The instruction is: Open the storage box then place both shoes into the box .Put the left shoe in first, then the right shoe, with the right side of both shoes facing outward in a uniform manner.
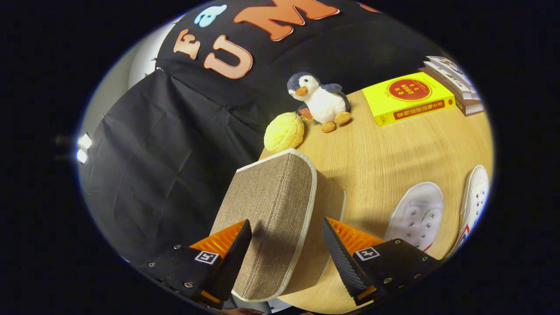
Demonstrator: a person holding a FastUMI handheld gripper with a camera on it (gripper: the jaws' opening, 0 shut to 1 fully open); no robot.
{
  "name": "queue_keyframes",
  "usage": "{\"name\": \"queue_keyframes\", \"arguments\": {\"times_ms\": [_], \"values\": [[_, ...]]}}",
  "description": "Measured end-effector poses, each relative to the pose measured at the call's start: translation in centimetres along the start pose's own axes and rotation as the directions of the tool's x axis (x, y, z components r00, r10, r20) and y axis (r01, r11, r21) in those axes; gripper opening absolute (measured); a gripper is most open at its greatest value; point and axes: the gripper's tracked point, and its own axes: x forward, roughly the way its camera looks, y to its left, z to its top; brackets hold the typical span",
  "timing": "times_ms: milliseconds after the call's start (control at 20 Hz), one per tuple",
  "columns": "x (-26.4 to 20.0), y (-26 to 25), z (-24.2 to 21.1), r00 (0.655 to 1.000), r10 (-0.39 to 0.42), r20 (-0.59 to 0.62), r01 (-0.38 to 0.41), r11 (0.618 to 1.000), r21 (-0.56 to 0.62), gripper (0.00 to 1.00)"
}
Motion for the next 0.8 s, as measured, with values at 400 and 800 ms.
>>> {"name": "queue_keyframes", "arguments": {"times_ms": [400, 800], "values": [[1.2, 2.0, -0.8, 0.987, 0.144, -0.069, -0.127, 0.969, 0.213, 0.96], [-4.0, 5.6, 3.3, 0.967, 0.253, 0.013, -0.249, 0.939, 0.237, 0.66]]}}
